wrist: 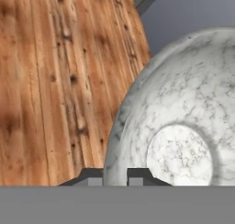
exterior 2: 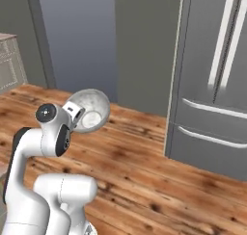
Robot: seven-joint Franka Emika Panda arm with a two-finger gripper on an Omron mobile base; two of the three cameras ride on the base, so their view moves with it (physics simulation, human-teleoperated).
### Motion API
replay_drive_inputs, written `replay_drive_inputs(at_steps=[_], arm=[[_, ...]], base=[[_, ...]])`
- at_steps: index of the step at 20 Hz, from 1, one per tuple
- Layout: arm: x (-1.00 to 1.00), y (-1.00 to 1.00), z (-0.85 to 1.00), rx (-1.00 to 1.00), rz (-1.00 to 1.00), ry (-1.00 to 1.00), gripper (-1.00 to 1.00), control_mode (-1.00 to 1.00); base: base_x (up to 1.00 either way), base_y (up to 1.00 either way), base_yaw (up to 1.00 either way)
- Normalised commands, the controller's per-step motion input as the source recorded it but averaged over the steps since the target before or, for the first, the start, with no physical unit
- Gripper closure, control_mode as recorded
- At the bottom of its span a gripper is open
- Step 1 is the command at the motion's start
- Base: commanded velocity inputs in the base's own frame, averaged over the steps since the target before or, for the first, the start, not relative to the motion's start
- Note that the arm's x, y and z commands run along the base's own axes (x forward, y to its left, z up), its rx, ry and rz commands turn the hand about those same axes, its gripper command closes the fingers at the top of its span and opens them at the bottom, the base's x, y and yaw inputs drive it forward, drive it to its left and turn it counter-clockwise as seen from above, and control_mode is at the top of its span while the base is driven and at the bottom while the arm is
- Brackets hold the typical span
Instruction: Move the bowls from the cabinet to the plates on the dining table.
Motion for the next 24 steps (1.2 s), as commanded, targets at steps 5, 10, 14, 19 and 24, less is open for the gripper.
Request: replay_drive_inputs(at_steps=[5,10,14,19,24], arm=[[0.00,0.00,0.00,0.00,0.00,0.00,1.00,1.00],[0.00,0.00,0.00,0.00,0.00,0.00,1.00,1.00],[0.00,0.00,0.00,0.00,0.00,0.00,1.00,1.00],[0.00,0.00,0.00,0.00,0.00,0.00,1.00,1.00],[0.00,0.00,0.00,0.00,0.00,0.00,1.00,1.00]], base=[[0.78,-0.13,0.37],[0.97,-0.39,0.33],[1.00,-0.07,0.28],[1.00,0.10,0.28],[1.00,0.65,0.33]])
